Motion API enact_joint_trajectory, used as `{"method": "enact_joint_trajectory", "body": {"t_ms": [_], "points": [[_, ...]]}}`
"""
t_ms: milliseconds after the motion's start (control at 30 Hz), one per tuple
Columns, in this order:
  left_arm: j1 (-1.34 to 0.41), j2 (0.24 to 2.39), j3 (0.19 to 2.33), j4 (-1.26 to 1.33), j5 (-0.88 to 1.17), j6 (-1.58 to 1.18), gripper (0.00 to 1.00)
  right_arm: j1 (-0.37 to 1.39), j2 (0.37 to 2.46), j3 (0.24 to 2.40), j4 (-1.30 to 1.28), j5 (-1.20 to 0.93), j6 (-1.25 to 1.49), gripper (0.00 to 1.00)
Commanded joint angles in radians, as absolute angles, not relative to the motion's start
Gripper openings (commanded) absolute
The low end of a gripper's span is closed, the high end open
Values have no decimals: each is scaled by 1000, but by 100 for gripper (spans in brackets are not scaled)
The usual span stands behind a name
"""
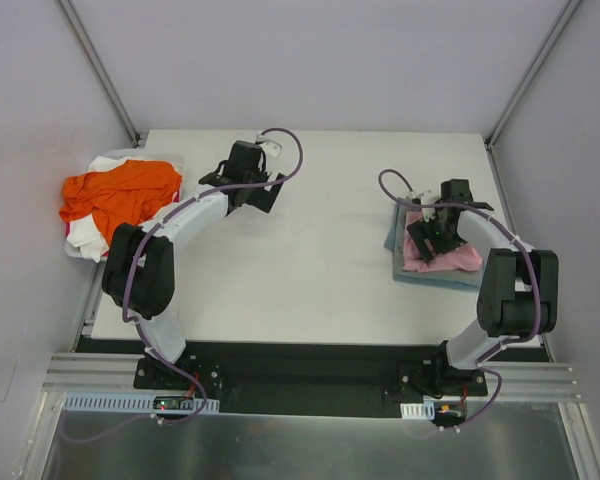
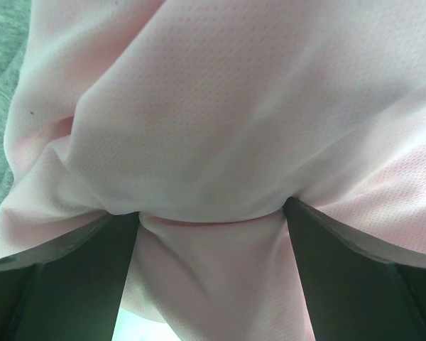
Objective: Fold and stack the t-shirts
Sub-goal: Neatly place the folded tshirt to the corner
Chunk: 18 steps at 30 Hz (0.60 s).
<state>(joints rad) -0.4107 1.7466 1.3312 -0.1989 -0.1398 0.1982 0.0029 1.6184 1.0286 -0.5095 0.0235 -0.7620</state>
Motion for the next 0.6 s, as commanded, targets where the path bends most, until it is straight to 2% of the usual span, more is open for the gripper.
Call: {"method": "enact_joint_trajectory", "body": {"t_ms": [0, 567], "points": [[-403, 1690, 1324, -178, -135, 199, 99, -47, 1609, 977, -646, 120, -776, 88], [-402, 1683, 1315, -173, -129, 193, 99, -138, 1575, 994, -716, 118, -842, 88]]}}
